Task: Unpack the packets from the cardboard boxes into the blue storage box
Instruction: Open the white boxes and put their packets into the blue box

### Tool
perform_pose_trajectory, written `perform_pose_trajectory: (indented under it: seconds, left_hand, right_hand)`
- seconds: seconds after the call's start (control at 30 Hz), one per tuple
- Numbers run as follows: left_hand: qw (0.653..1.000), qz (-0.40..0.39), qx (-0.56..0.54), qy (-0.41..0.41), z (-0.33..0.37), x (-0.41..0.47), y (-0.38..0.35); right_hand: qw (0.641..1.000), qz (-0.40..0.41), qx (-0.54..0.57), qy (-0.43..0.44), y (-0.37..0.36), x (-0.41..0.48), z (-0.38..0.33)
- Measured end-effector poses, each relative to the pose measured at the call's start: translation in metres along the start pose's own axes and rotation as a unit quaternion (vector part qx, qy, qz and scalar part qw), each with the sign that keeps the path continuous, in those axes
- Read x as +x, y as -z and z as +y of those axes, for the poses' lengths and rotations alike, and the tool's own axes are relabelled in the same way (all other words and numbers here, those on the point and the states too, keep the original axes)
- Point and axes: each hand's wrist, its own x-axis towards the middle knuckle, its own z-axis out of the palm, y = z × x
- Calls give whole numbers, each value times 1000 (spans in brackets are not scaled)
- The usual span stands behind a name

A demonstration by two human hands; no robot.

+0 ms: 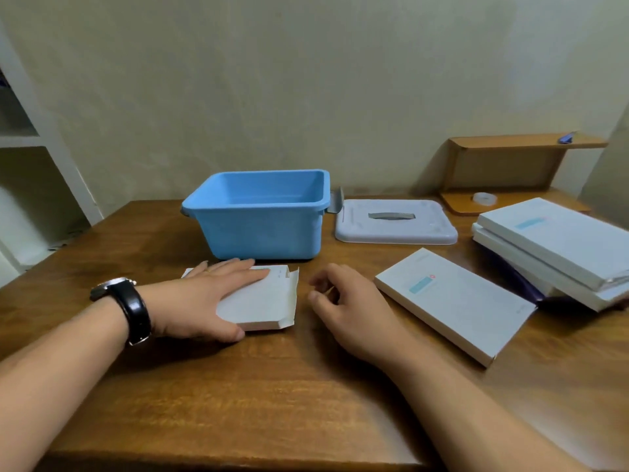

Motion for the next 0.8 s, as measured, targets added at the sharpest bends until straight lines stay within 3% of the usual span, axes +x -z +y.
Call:
perform_pose_trajectory:
  seconds: [0.13,0.27,0.43,0.57,0.8]
  left_hand:
    - [999,5,-22,45,-6,-13,-7]
    - [994,42,-38,98,-16,-38,-19]
    - [961,196,23,194,-21,-43,-38]
    - [951,249,17,184,0,-42,-52]
    - [963,235,48,124,18,-41,-53]
  right_hand:
    - [1000,7,-2,10,13,-10,0]
    - [996,80,-36,12,54,-21,4]
    - [958,28,-249,-142,104,-16,31]
    - [925,-41,-335,-176,107,1,98]
    - [930,-60,-324,-164,72,-6,13]
